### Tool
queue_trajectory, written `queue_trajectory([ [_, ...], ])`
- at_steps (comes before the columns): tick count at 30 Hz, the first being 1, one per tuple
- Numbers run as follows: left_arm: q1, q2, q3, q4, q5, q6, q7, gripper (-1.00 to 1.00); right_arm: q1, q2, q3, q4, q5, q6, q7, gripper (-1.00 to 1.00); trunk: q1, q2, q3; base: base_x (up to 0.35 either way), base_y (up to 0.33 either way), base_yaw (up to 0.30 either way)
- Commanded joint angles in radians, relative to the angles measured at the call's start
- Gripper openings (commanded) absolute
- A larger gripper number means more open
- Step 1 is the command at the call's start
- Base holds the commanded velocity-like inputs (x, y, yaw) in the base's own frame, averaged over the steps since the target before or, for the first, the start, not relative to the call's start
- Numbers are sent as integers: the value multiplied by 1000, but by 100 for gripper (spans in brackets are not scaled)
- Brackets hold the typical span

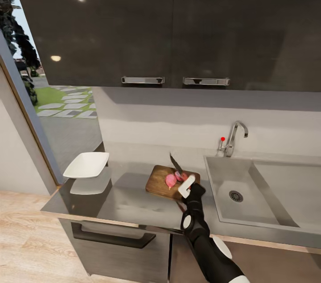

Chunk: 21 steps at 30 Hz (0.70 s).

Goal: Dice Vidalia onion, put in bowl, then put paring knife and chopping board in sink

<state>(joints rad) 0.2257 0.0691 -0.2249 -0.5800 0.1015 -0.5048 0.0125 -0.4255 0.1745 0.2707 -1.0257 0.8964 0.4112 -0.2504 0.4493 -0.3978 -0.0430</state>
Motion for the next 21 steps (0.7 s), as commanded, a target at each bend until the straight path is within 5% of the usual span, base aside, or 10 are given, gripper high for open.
queue_trajectory([
  [1, 0, 1, -7, -1, 10, -1, 1, 100, -1, 0, 3, 8, 9, 9, -1, -100, 1, -2, -2, 0, 0, 0],
  [21, 0, 1, -7, -1, 10, -1, 1, 100, -1, 0, 4, 64, 10, 9, -1, -100, 1, -2, -2, 51, -44, 0],
])
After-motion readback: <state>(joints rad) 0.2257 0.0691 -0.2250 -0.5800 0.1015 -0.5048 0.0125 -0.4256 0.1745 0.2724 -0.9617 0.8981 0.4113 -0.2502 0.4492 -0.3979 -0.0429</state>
